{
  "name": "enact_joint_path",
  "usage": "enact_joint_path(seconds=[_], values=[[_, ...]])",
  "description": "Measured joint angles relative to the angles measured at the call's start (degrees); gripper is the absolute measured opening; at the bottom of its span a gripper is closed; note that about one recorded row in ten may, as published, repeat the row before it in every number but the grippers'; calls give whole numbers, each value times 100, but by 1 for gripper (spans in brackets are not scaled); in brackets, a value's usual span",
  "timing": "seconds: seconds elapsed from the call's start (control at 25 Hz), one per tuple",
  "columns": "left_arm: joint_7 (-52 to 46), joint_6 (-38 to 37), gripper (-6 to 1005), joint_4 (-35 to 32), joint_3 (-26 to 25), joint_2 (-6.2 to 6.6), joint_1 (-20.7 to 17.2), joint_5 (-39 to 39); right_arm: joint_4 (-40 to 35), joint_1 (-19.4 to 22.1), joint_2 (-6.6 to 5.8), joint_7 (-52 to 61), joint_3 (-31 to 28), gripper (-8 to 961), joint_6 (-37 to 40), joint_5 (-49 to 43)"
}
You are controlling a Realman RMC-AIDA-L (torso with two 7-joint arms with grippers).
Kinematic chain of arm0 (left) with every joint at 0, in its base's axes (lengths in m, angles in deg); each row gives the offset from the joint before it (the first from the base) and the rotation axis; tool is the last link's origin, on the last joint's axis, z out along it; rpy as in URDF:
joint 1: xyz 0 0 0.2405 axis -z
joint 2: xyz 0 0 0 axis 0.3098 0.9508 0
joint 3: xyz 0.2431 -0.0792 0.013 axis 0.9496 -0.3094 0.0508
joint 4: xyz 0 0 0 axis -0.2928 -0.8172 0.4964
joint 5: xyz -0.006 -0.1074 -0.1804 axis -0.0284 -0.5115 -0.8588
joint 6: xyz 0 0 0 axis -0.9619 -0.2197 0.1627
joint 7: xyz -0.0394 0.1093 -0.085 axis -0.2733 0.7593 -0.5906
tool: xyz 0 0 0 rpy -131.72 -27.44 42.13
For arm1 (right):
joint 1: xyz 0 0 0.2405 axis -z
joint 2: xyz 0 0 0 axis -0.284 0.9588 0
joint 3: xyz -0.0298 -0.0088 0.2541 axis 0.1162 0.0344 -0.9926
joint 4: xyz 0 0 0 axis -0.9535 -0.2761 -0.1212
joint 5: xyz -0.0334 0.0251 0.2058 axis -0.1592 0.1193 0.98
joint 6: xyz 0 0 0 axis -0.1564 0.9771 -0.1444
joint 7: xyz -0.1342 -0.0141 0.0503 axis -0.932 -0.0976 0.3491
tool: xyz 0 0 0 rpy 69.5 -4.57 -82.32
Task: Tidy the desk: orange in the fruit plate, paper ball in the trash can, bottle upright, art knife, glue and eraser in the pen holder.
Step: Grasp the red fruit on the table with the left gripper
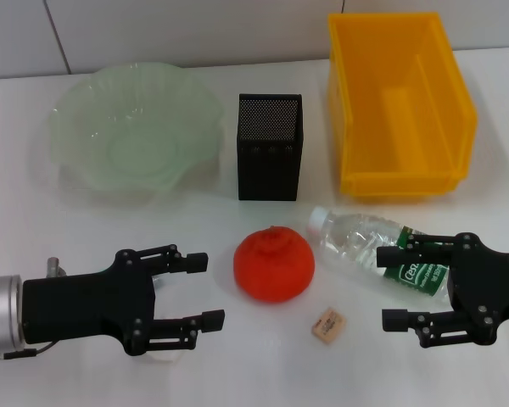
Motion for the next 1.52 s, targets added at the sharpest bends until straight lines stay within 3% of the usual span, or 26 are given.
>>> enact_joint_path(seconds=[0.64, 0.84, 0.92, 1.04, 1.12, 1.52], values=[[64, 5, 745, 80, -4, 9, -7, -54, 14, 27, 7, -17, 0, 768, 1, 134], [258, 307, 733, 126, -2, -4, -16, -557, 36, 420, -7, -283, -8, 767, 40, 1224], [374, 592, 729, 267, 26, -16, -4, -924, 73, 799, -9, -446, -9, 768, 99, 2245], [727, 1059, 721, 752, 57, -34, 210, -1372, 235, 1001, -6, -557, -12, 768, 110, 2839], [1179, 1417, 717, 1438, 64, -43, 625, -1450, 542, 1141, -19, -761, -74, 768, 143, 3309], [1810, 2163, 692, 2410, 400, -43, 1216, -1459, 721, 1207, -21, -913, -304, 768, 305, 3399]])
